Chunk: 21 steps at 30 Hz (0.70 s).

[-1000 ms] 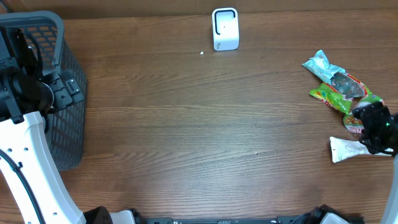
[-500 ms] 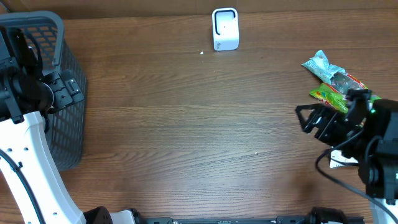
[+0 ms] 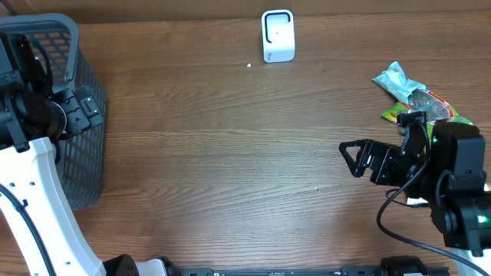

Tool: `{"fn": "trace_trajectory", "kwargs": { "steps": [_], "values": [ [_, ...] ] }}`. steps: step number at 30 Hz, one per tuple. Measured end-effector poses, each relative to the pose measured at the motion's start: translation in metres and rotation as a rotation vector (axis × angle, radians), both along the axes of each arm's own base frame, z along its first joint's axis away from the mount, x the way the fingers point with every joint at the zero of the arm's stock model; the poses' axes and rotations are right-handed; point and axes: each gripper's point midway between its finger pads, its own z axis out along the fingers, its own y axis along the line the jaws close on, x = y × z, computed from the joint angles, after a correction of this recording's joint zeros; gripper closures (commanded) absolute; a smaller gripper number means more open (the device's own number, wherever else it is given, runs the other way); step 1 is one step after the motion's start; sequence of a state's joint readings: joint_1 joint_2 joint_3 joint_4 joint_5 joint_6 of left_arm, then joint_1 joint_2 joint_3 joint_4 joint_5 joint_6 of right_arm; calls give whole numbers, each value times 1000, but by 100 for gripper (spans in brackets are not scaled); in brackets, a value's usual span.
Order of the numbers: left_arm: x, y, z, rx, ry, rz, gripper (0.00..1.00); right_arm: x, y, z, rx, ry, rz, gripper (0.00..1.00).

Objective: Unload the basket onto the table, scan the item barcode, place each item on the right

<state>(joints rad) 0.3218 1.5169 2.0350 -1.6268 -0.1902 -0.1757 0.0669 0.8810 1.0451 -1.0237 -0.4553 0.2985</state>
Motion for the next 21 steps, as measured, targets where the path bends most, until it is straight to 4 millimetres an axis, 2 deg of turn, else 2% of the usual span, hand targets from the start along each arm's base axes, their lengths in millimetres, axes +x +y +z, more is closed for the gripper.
{"fn": "trace_trajectory", "kwargs": {
  "steps": [3,12,14,21],
  "values": [
    [0,0,0,0,0,0,0,-3,-1,15,-20,-31,18,0],
    [0,0,0,0,0,0,0,-16,0,81,-30,-163,43,0],
    [0,0,0,0,0,0,0,-18,1,87,-14,-174,43,0],
    [0,0,0,0,0,0,0,-17,2,85,0,-151,36,0]
  ]
}}
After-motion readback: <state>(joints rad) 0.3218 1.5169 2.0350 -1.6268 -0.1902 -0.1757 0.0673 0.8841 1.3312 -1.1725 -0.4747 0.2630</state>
